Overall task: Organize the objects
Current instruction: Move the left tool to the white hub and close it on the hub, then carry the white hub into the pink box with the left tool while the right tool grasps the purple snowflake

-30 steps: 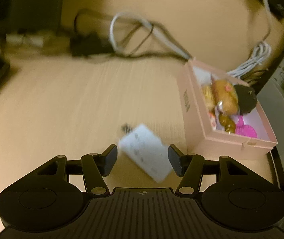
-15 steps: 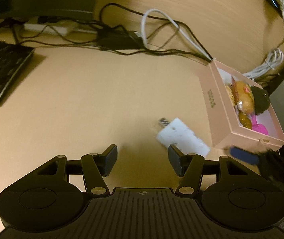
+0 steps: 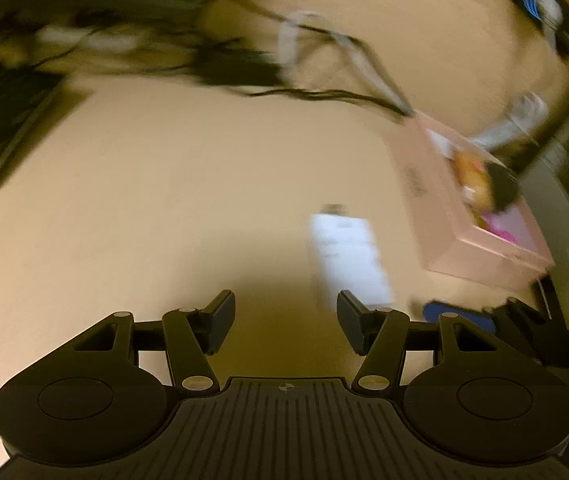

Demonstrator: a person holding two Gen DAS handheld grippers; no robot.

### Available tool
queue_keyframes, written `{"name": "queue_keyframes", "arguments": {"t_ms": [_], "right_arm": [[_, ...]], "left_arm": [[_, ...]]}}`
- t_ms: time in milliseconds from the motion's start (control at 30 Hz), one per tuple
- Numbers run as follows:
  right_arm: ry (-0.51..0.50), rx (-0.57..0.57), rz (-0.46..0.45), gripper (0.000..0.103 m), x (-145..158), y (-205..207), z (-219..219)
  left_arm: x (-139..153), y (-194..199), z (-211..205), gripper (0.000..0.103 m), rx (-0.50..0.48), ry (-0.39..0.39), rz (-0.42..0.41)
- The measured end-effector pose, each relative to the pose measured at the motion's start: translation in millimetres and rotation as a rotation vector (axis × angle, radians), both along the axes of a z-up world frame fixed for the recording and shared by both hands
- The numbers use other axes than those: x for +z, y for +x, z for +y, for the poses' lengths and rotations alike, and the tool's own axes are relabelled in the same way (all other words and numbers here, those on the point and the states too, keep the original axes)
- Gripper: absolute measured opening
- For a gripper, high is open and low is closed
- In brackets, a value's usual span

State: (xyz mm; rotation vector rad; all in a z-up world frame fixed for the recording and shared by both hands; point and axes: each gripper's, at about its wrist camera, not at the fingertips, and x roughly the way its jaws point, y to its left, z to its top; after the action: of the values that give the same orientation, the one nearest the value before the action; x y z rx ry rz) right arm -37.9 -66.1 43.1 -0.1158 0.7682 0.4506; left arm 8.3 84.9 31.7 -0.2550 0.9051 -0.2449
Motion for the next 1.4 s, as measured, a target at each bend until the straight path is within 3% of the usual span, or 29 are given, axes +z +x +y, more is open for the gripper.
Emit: {"name": "queue_keyframes", "arguments": {"t_ms": [67,167,300,600,667,900,967,1133,1400], "right_arm": [[-0.018,-0.056,-0.015,0.103,5,-12,-17],[-0.032,-0.146,-0.022,0.103,10,-24,-44],[-0.05,-0.273,-0.015,0.103,9,-32,-76],[-0.037,-0.419,0.038,0.103,-12,-41,-121],[-0.024,-0.441,0.045,0.103,-17,-38,-125],[-0.026,-0.461,0.024,0.103,-24,-33,-127],[-0.032,-0.45,0.01,0.098,-24,-33,-122],[-0.058,-0.413,-0.011,0.062,-19,-37,-109],[-0.096,-0.429,-0.013,0.061,-10,-40,-104]], "left_arm": [[2,8,-25,0.061,-0.056,0.055,-0.045],[-1,17,-52,0.061,-0.061,0.111,-0.064],[-15,29,-69,0.061,-0.027,0.136,-0.013],[-19,38,-92,0.062,-0.049,0.317,-0.067],[-20,36,-90,0.064,-0.051,0.304,-0.08],[-18,30,-87,0.053,-0.061,0.314,-0.094],[-17,29,-85,0.053,-0.069,0.305,-0.086],[-16,19,-77,0.053,-0.119,0.274,-0.08],[-11,-4,-59,0.053,-0.215,0.215,-0.059]]}}
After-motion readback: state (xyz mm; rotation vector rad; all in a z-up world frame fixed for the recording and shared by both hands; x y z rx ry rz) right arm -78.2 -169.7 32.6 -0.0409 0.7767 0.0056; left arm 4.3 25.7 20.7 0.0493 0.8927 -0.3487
